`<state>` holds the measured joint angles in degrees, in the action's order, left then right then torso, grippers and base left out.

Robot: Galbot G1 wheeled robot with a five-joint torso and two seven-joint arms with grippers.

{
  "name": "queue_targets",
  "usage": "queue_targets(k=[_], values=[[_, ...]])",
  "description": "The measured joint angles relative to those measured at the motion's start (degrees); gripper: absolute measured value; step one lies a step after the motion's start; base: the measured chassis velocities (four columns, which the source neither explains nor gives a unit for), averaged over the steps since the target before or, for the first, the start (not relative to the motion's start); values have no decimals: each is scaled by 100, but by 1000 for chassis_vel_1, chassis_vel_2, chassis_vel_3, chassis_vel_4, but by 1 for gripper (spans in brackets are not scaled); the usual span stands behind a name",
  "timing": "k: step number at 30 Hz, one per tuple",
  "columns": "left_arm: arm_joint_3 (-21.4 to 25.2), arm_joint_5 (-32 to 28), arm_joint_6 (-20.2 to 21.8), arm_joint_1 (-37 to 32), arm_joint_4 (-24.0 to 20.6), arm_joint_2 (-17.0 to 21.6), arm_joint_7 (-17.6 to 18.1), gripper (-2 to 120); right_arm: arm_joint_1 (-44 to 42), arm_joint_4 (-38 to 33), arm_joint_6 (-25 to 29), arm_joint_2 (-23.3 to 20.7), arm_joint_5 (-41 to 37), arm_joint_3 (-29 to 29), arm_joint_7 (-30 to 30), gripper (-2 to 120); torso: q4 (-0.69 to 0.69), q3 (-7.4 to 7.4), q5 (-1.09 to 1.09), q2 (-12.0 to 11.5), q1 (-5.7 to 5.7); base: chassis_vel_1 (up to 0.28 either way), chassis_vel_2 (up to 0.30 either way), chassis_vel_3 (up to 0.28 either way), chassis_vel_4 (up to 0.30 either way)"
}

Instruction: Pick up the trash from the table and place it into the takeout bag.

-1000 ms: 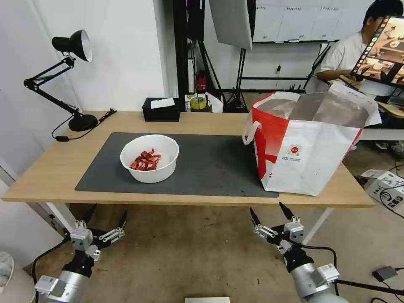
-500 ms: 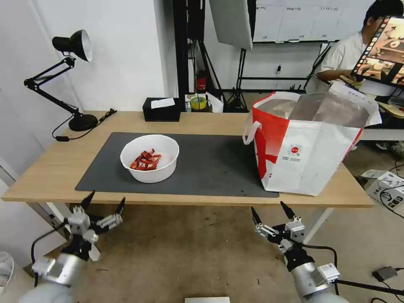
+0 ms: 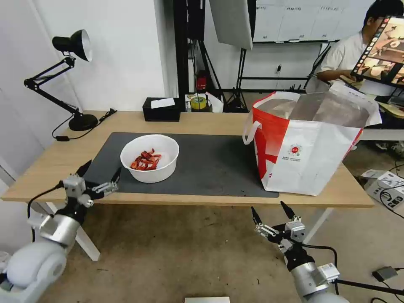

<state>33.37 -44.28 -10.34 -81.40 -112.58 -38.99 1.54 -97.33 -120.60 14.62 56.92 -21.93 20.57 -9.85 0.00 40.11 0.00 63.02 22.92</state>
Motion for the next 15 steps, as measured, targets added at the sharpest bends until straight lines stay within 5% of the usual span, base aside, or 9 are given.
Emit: queue_targets(k=[10, 15], values=[[-387, -334, 340, 772, 396, 319, 53, 100, 0, -2, -2, 0, -3, 1, 0, 100, 1, 0, 0, 0, 0, 0, 0, 0, 0], [-389, -1027, 1158, 1046, 455, 521, 161, 100, 0, -4, -4, -1, -4, 1, 1, 100, 0, 0, -1, 0, 0, 0, 0, 0, 0]])
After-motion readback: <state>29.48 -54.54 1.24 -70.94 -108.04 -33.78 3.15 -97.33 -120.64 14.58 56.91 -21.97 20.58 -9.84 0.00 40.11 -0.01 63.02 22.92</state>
